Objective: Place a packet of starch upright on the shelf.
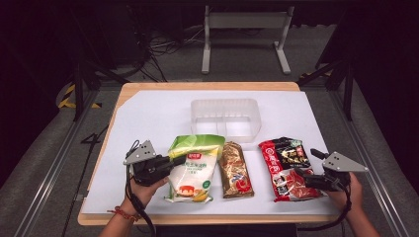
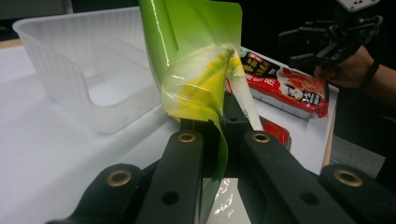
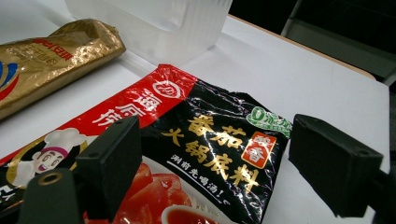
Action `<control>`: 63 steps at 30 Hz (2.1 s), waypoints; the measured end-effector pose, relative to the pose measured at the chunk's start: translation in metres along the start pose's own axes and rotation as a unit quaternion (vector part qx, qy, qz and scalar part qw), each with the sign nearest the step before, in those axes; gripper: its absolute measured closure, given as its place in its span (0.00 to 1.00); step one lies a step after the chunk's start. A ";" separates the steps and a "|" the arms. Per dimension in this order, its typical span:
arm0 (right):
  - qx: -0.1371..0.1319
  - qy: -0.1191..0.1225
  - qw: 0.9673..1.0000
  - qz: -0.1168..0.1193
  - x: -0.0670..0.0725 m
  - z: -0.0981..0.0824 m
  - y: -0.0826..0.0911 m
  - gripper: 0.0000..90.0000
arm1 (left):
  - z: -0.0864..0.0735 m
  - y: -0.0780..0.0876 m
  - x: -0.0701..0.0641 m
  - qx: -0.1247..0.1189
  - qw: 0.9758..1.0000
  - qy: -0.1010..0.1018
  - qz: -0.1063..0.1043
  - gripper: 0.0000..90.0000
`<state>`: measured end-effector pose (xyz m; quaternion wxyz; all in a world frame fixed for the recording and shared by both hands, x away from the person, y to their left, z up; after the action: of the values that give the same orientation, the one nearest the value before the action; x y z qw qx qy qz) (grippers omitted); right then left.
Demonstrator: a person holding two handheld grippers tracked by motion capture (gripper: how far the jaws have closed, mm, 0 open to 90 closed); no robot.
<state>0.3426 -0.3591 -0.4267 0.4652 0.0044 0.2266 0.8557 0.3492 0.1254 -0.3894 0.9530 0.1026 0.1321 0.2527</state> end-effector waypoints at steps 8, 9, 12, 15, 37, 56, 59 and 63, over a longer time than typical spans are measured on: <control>-0.001 0.000 1.000 0.001 0.000 0.000 0.000 0.20 | 0.014 0.003 -0.006 -0.024 1.000 -0.014 0.011 0.99; -0.001 0.000 1.000 0.001 0.000 0.000 0.000 0.20 | 0.016 0.003 -0.006 -0.025 0.999 -0.019 0.012 0.99; 0.001 0.000 1.000 0.001 0.000 -0.001 0.000 0.20 | 0.020 0.004 -0.004 -0.032 0.999 -0.019 0.019 0.99; 0.001 -0.001 1.000 0.000 -0.001 -0.001 0.000 0.20 | 0.024 0.006 -0.002 -0.042 0.999 -0.011 0.028 0.99; 0.002 -0.004 1.000 0.001 -0.002 -0.002 0.000 0.20 | 0.068 -0.023 0.014 -0.107 0.991 0.024 0.072 0.99; 0.002 -0.005 1.000 0.001 -0.002 -0.002 0.000 0.20 | 0.096 -0.056 0.033 -0.116 0.986 0.016 0.120 0.99; 0.003 -0.005 1.000 0.001 -0.003 -0.003 0.000 0.20 | 0.099 -0.064 0.036 -0.112 0.985 0.013 0.128 0.99; 0.004 -0.003 1.000 0.001 -0.003 -0.004 0.000 0.20 | 0.101 -0.072 0.042 -0.115 0.984 0.019 0.135 0.99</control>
<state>0.3433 -0.3631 -0.4292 0.4651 0.0093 0.2282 0.8553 0.4481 0.0728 -0.3212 0.9130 0.0050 0.1050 0.3943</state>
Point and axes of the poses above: each handheld gripper's, and its own axes: y roughly backward along the jaws, z roughly out of its top, x roughly to its left, the point moved 3 cm from there along -y, roughly forward along the jaws, and after that the axes turned 3 degrees about -x, right-handed, at the moved point
